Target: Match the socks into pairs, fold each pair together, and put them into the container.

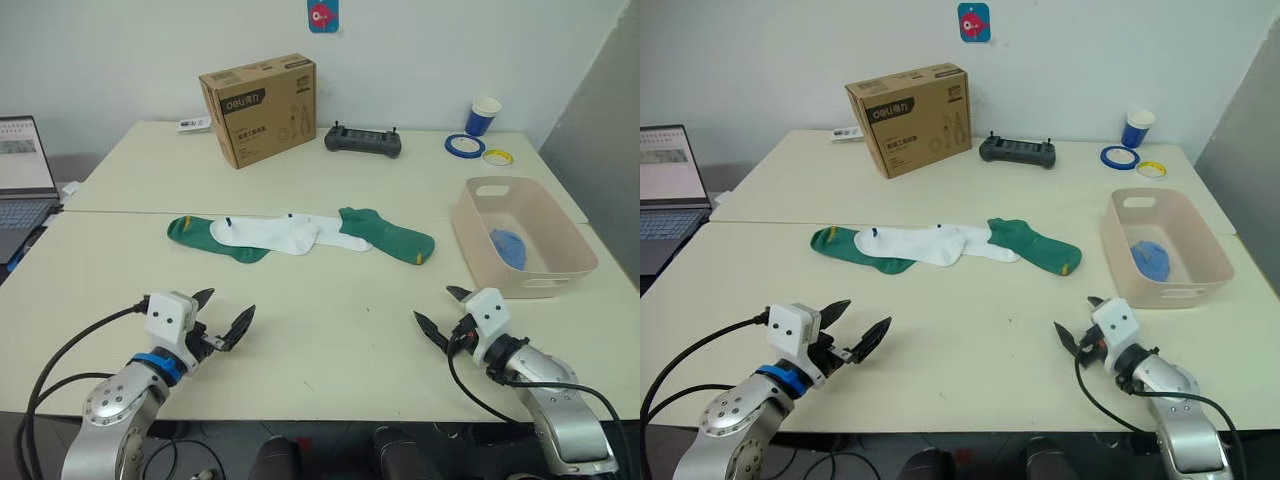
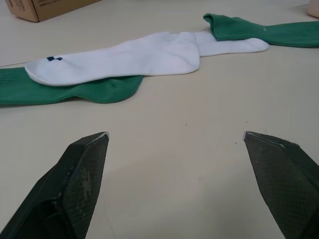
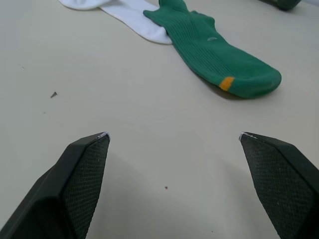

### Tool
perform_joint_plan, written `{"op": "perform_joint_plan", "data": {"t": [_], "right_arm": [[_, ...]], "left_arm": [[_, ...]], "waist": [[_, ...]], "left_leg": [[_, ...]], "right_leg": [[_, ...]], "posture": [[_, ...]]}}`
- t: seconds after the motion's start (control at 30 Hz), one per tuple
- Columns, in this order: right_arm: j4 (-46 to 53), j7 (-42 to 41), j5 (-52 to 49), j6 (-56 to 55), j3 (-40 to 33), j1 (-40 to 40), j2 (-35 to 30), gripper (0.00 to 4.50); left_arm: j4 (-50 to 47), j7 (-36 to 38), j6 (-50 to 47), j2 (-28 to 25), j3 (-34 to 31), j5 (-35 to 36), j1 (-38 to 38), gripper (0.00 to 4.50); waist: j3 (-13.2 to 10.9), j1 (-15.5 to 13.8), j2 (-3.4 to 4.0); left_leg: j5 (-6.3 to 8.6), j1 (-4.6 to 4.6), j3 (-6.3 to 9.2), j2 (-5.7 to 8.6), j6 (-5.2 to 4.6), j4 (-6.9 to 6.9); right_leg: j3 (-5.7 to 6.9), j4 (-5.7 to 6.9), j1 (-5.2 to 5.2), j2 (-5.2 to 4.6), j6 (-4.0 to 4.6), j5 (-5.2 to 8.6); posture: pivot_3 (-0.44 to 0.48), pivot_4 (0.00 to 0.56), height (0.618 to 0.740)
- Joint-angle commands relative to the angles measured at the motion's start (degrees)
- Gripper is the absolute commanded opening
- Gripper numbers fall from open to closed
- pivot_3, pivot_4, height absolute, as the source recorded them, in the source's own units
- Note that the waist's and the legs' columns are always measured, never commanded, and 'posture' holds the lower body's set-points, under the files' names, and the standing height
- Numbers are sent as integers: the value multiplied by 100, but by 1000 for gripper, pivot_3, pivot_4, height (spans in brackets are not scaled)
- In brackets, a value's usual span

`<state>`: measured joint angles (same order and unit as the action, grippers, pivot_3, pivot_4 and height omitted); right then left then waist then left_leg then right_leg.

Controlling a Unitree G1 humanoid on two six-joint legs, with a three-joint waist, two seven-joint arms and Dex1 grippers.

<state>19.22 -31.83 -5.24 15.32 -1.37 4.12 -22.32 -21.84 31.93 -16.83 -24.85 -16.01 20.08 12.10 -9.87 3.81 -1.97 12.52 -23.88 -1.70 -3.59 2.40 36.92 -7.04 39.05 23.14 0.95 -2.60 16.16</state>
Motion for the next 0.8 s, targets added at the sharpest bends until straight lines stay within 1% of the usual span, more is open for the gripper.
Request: {"op": "perform_joint_plan", "data": {"t": [0.03,0.17,0.27,0.47,0.53,0.63,0.8], "right_arm": [[214,126,7,-131,16,-68,-7,4478],[100,107,-1,-47,107,-309,-78,4478],[-4,-30,-36,76,243,-648,-148,4478],[-380,-155,-116,490,481,-1833,-139,4478],[-535,-101,-65,495,497,-2003,-135,4478],[-720,10,62,488,534,-2170,-129,4478],[-1118,256,424,577,713,-2463,-131,4478]], "left_arm": [[-54,-6,160,-47,-42,-8,-9,4500],[9,2,129,-89,45,-12,-237,4500],[79,0,81,-117,180,-70,-450,4500],[470,-61,-73,-178,595,-259,-1512,4500],[571,-43,-102,-185,686,-306,-1717,4500],[625,-11,-121,-185,797,-307,-1954,4500],[550,133,-295,-128,924,-72,-2304,4500]], "waist": [[0,-9,-1],[0,-23,-2],[1,-16,-2],[0,-29,-4],[2,-43,-6],[2,-49,-6],[2,-41,-6]], "left_leg": [[0,-1,1,0,0,0],[0,-1,-1,2,0,1],[0,-1,-2,1,0,1],[0,-2,0,3,0,2],[0,-3,2,4,0,-1],[2,-8,2,4,-2,-9],[2,-16,7,4,-2,-12]], "right_leg": [[1,0,1,0,1,1],[-1,-1,1,-1,1,1],[-2,-1,1,0,1,0],[0,0,0,3,-12,-7],[1,-1,-1,4,-33,-19],[1,-2,3,4,-20,-24],[4,-2,8,6,-17,-25]], "posture": [[0,150,740],[0,150,740],[0,150,740],[0,150,740],[0,150,740],[0,150,740],[0,150,740]]}}
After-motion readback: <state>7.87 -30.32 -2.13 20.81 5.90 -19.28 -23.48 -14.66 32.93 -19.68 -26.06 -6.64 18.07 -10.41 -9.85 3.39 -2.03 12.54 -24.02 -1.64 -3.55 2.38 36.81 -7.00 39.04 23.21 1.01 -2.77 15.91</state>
